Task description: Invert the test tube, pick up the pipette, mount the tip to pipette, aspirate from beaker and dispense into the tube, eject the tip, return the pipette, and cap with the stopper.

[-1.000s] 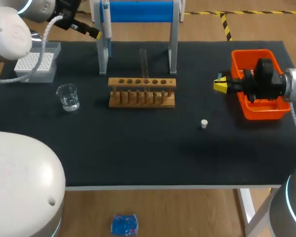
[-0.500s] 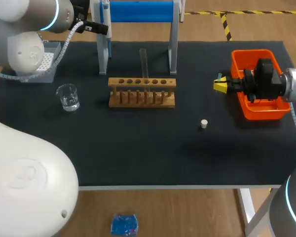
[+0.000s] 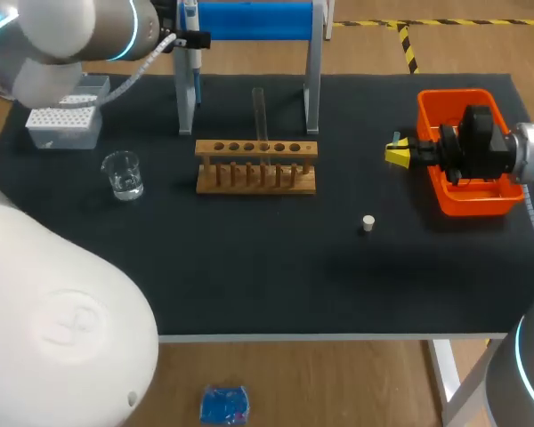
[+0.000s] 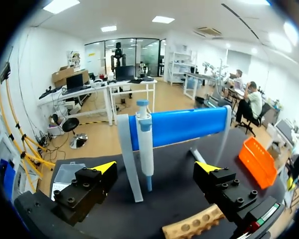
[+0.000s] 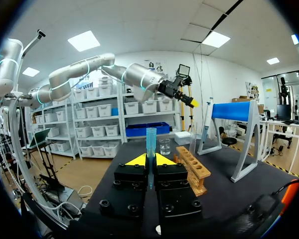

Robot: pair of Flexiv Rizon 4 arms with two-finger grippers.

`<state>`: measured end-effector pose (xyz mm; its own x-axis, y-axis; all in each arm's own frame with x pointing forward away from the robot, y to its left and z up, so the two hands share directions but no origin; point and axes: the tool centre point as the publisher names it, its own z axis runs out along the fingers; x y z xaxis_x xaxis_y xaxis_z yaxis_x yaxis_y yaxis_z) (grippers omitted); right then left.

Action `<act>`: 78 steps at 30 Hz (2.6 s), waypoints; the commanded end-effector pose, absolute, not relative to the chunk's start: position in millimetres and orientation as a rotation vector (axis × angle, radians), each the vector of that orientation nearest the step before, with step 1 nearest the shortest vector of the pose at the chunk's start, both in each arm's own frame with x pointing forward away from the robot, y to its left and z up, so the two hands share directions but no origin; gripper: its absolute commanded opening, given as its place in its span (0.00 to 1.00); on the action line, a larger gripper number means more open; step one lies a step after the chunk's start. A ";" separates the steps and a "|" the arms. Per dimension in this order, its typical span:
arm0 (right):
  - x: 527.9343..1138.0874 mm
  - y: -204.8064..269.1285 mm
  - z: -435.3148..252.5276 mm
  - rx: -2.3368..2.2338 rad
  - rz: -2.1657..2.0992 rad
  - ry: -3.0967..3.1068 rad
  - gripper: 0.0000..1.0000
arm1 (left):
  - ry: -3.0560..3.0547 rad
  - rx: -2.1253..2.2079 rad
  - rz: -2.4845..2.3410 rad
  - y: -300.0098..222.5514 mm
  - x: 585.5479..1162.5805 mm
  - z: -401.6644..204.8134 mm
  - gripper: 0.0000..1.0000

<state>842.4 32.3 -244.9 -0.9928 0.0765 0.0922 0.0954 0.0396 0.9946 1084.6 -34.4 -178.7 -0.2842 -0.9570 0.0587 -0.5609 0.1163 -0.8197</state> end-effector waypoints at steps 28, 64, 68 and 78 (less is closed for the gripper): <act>841.2 31.7 -244.1 -0.188 -2.157 -2.259 0.00 | 1.528 -1.493 -0.936 -59.5 1124.9 -194.8 1.00; 841.2 31.7 -244.1 -0.188 -2.157 -2.259 0.00 | 1.521 -1.454 -1.003 -54.7 1171.4 -198.5 1.00; 841.2 31.7 -244.1 -0.188 -2.157 -2.259 0.00 | 1.523 -1.457 -1.007 -53.7 1173.0 -200.4 1.00; 841.2 31.7 -244.1 -0.188 -2.157 -2.259 0.00 | 1.525 -1.463 -1.016 -51.5 1175.7 -203.6 1.00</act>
